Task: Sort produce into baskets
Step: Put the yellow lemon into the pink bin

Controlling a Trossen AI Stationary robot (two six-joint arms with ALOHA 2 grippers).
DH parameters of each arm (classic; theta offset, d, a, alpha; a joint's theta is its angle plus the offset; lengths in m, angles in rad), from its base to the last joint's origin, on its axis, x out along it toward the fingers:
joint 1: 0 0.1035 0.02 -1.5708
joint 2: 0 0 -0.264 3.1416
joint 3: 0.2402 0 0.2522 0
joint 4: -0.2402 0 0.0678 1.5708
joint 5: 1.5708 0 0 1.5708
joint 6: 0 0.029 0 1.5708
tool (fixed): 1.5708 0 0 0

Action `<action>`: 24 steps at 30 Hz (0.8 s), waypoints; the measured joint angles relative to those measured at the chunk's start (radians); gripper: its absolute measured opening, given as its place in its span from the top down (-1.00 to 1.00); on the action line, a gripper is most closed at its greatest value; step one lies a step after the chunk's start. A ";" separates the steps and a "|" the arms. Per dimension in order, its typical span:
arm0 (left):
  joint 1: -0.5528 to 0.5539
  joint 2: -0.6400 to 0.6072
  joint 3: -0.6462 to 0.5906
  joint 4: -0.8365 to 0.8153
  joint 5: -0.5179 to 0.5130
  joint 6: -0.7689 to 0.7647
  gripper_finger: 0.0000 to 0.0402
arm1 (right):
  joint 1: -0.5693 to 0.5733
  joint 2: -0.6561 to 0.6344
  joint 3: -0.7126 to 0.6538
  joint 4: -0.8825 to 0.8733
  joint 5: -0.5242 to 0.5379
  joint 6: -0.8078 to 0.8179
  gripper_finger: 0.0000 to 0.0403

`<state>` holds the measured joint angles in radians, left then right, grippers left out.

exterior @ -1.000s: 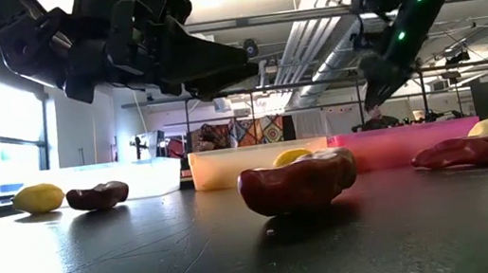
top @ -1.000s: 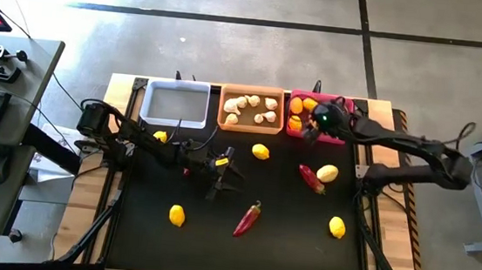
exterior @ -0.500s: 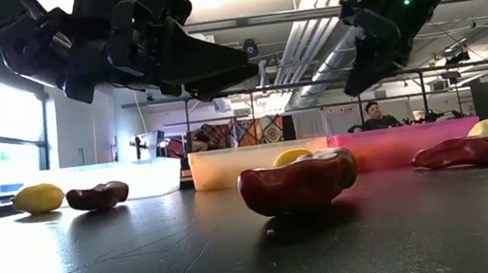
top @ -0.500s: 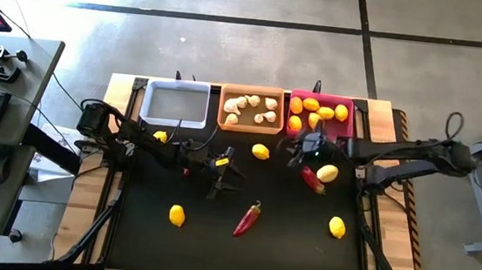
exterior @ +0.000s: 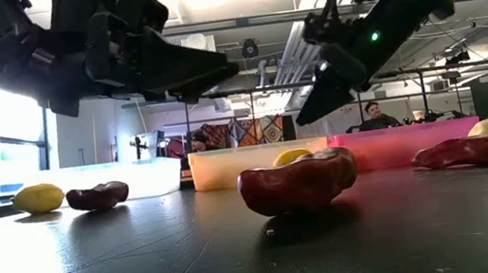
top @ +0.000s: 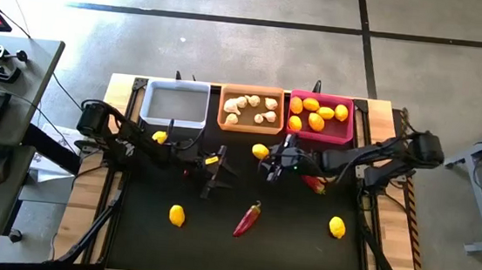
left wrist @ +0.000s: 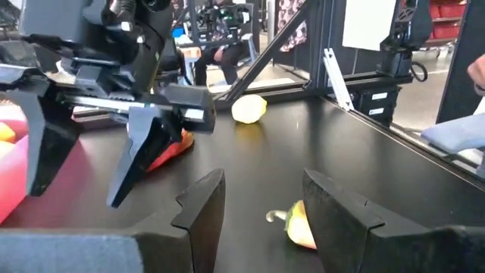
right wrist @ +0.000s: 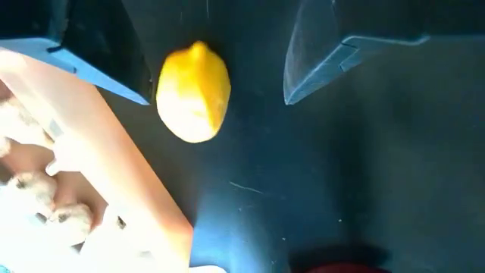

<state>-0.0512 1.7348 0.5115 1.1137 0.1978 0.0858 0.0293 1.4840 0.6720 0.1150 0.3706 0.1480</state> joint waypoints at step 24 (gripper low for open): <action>0.019 0.000 -0.013 -0.002 0.000 -0.022 0.20 | -0.126 0.253 0.000 0.246 -0.139 -0.009 -0.22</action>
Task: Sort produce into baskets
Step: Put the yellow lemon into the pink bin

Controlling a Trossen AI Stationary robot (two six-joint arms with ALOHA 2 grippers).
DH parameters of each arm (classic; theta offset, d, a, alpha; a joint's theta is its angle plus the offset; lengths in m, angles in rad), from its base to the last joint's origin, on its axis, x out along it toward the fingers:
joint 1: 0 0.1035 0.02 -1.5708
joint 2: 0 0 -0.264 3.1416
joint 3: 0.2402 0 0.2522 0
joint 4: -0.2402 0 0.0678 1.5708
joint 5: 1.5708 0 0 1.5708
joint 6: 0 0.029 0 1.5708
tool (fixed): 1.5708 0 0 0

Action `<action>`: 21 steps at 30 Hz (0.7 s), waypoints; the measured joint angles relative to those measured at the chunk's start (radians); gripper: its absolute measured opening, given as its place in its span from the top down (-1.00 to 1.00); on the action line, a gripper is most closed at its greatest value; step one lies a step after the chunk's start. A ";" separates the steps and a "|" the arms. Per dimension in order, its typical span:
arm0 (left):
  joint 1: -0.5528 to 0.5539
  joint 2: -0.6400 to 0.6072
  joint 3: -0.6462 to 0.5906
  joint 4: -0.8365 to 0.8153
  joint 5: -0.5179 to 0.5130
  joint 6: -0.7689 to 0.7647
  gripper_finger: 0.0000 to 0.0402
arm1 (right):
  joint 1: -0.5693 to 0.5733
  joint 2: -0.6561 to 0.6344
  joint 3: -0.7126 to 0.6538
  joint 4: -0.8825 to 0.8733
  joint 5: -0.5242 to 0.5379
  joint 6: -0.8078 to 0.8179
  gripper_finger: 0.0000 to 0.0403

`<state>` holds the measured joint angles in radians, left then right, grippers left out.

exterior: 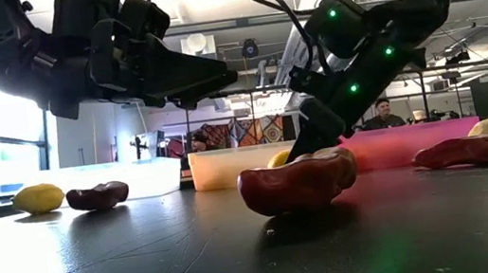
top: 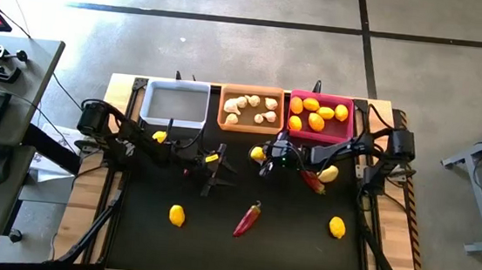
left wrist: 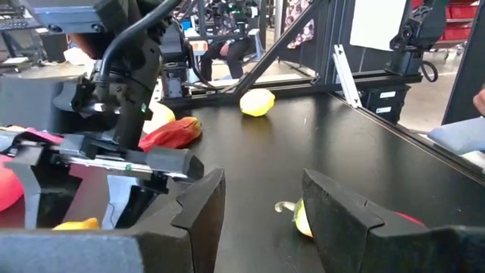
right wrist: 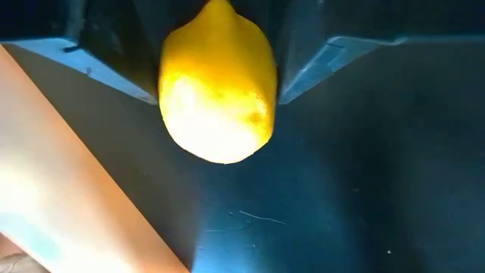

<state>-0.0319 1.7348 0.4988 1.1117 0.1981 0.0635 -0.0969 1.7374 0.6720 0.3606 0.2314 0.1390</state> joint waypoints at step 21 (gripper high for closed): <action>0.001 0.001 0.000 -0.008 -0.002 -0.007 0.20 | 0.032 -0.433 0.169 -0.823 0.398 0.075 0.16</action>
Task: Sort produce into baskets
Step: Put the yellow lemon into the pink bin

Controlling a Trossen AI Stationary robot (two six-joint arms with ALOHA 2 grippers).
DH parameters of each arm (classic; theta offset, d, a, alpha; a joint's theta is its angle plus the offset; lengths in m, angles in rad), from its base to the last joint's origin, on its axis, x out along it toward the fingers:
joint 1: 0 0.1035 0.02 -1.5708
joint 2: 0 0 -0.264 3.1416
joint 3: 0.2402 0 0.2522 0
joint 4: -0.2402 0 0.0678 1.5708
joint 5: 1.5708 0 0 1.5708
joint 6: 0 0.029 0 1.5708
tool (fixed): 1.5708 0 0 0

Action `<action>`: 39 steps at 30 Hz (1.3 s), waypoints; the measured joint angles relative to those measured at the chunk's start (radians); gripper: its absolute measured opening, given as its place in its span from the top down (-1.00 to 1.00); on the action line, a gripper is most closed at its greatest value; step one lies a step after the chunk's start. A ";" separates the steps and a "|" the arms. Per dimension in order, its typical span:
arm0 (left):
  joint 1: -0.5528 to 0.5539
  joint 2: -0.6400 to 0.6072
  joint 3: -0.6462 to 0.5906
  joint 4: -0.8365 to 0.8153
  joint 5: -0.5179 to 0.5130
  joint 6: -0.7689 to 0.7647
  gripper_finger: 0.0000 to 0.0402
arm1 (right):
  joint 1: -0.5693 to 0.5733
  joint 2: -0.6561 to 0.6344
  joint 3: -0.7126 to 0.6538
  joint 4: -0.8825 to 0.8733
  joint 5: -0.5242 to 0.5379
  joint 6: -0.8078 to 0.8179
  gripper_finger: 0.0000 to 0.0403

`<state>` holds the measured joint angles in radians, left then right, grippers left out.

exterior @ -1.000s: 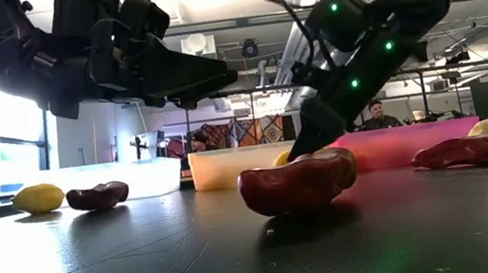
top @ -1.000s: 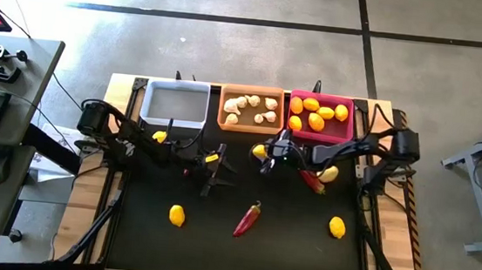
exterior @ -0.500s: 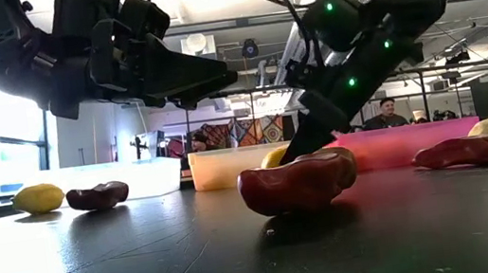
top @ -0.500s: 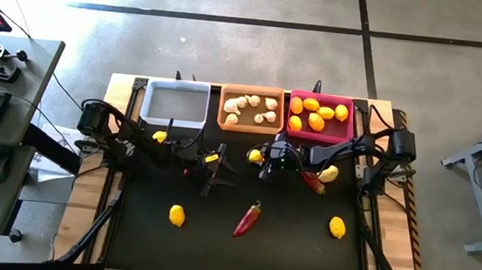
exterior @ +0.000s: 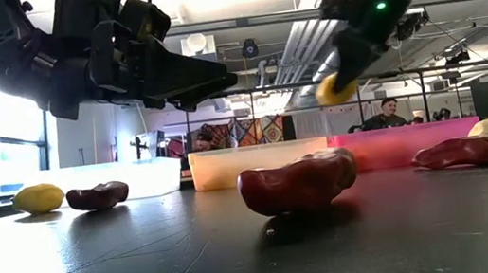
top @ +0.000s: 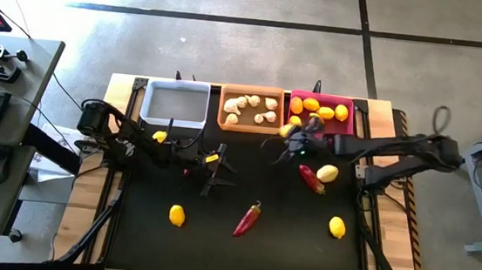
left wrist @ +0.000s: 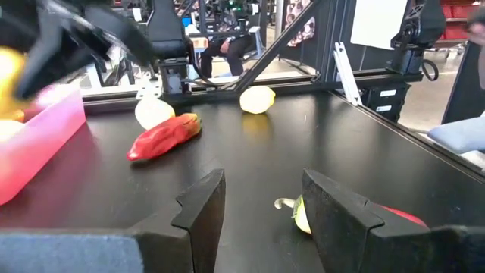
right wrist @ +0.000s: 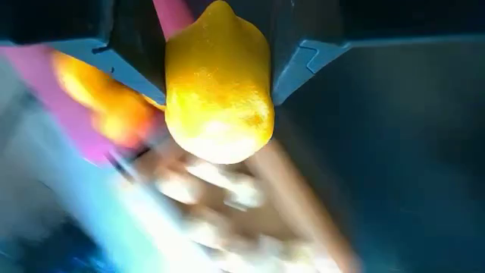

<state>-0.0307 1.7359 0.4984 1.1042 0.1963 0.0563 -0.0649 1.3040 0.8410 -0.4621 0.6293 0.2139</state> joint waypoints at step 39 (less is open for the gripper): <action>0.000 0.000 0.000 0.001 -0.006 0.000 0.20 | -0.813 -0.159 -0.202 -0.096 -0.341 -0.248 0.18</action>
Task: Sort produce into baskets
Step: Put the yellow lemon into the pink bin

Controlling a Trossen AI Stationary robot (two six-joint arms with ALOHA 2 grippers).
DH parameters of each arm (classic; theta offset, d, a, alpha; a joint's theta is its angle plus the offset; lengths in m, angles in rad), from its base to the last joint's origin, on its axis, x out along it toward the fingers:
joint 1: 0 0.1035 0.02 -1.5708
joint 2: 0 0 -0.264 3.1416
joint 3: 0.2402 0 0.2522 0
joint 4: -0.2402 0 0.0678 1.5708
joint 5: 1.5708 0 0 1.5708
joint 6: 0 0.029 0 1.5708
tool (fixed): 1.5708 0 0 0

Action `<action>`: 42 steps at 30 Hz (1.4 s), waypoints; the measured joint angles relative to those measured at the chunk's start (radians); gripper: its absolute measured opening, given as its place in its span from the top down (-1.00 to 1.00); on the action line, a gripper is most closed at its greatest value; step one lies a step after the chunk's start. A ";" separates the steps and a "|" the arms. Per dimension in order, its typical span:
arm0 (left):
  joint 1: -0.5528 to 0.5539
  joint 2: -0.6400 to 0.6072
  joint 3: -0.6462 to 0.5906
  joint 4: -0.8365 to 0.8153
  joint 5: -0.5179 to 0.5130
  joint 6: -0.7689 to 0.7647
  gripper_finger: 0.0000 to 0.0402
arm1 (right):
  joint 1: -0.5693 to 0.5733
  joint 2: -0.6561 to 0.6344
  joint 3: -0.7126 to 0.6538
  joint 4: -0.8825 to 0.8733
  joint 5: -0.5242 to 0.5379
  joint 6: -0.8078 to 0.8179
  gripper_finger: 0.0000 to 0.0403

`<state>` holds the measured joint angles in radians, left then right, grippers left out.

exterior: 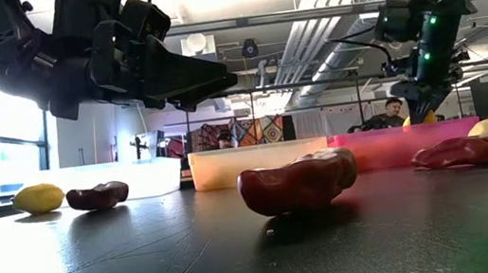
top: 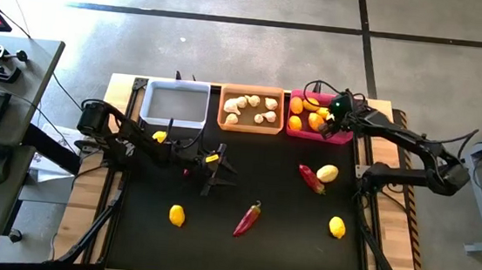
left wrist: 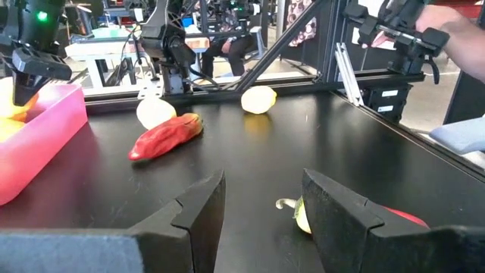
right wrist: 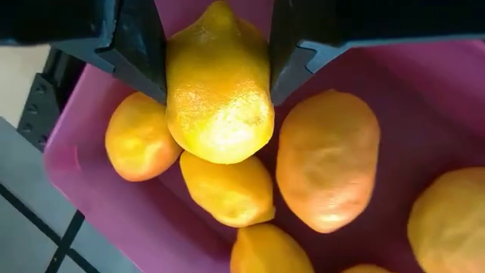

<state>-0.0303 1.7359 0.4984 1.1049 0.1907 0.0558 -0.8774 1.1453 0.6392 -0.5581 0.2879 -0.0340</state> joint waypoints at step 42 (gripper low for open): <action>0.000 0.000 0.000 -0.008 -0.100 0.008 0.20 | 0.193 0.125 0.106 -0.012 0.122 -0.039 -0.25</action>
<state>-0.0303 1.7359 0.4984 1.0972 0.0902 0.0639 -0.6846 1.2700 0.7452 -0.5702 0.4097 -0.0725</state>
